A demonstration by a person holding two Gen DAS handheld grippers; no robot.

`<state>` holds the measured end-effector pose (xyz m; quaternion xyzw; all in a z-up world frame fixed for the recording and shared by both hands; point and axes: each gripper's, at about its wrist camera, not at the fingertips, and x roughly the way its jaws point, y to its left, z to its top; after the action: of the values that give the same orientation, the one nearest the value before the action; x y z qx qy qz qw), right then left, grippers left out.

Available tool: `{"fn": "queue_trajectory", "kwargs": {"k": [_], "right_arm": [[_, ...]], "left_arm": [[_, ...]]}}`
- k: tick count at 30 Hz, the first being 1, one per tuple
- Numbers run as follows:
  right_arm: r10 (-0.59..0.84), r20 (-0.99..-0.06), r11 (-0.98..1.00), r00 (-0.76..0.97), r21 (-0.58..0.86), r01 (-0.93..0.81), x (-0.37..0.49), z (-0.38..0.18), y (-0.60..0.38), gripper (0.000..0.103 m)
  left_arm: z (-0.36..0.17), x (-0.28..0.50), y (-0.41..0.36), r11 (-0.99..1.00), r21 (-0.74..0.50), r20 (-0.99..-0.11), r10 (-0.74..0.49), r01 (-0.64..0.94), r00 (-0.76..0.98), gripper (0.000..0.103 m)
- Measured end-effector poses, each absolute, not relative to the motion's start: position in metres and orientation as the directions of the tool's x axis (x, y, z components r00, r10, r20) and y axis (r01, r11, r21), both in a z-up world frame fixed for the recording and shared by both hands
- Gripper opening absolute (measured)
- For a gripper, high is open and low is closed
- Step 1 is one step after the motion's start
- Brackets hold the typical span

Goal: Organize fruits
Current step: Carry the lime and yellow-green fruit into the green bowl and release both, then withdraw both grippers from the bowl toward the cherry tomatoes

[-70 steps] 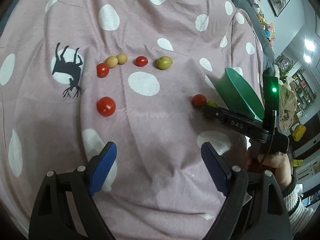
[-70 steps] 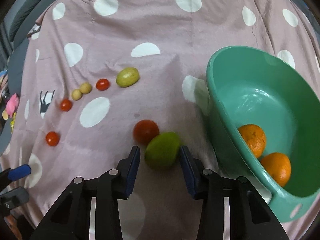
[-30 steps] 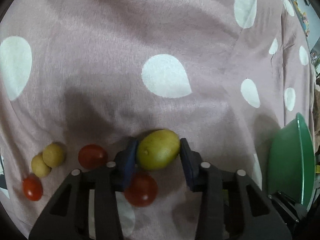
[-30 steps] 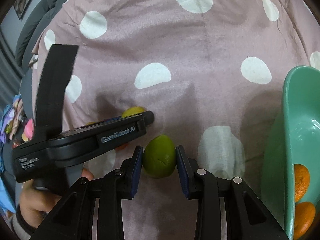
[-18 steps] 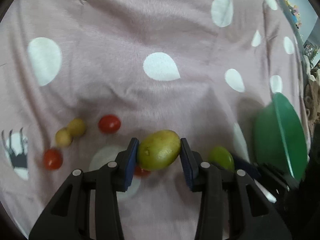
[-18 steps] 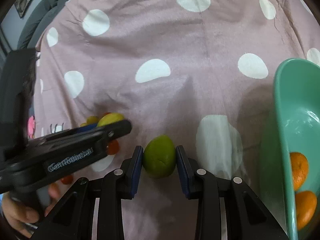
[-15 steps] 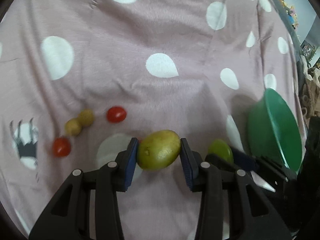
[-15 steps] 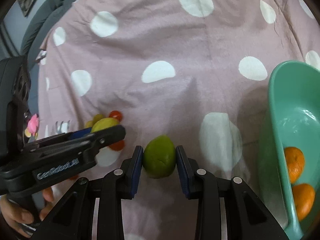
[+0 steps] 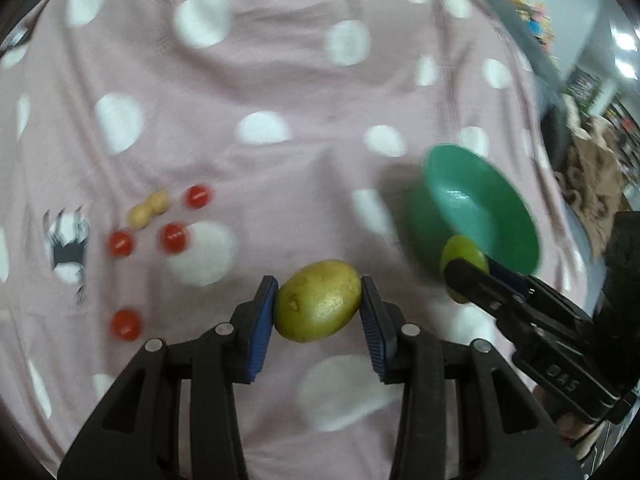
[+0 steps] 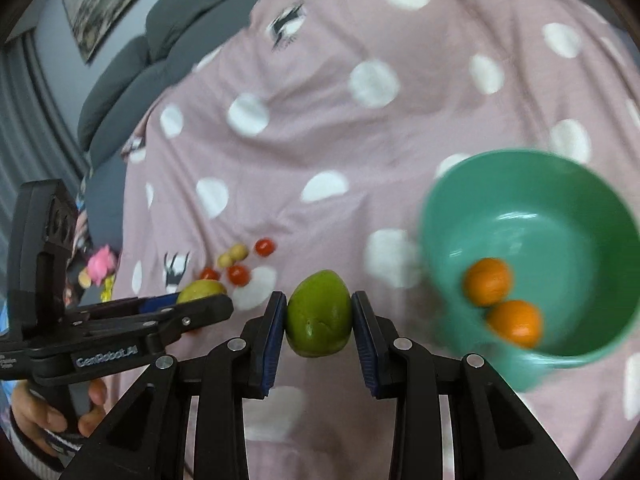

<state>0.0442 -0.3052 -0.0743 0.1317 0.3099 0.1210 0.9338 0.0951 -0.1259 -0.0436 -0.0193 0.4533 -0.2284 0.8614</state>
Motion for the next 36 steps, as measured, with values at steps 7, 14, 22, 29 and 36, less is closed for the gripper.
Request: {"fn": "queue_trajectory", "kwargs": {"k": [7, 14, 22, 29, 36], "right_arm": [[0.194, -0.528, 0.952, 0.827, 0.305, -0.028, 0.031, -0.061, -0.369, 0.035], [0.096, -0.533, 0.948, 0.841, 0.307, 0.086, 0.036, -0.063, -0.418, 0.036], [0.045, -0.589, 0.953, 0.807, 0.266, 0.141, 0.052, -0.080, -0.434, 0.036], [-0.022, -0.600, 0.963, 0.799, 0.203, 0.179, 0.055, -0.079, -0.439, 0.041], [-0.004, -0.573, 0.958, 0.819, 0.232, 0.167, 0.040, -0.072, -0.444, 0.043]], "left_arm": [[-0.026, 0.094, -0.216, 0.826, -0.220, -0.739, -0.488, 0.518, 0.464, 0.041], [-0.029, 0.107, -0.281, 0.809, -0.169, -0.754, -0.474, 0.563, 0.455, 0.041], [-0.044, 0.113, -0.295, 0.826, -0.126, -0.788, -0.420, 0.550, 0.450, 0.041], [-0.047, 0.115, -0.300, 0.834, -0.113, -0.796, -0.401, 0.540, 0.454, 0.042], [-0.032, 0.106, -0.268, 0.841, -0.182, -0.752, -0.453, 0.510, 0.478, 0.071]]}}
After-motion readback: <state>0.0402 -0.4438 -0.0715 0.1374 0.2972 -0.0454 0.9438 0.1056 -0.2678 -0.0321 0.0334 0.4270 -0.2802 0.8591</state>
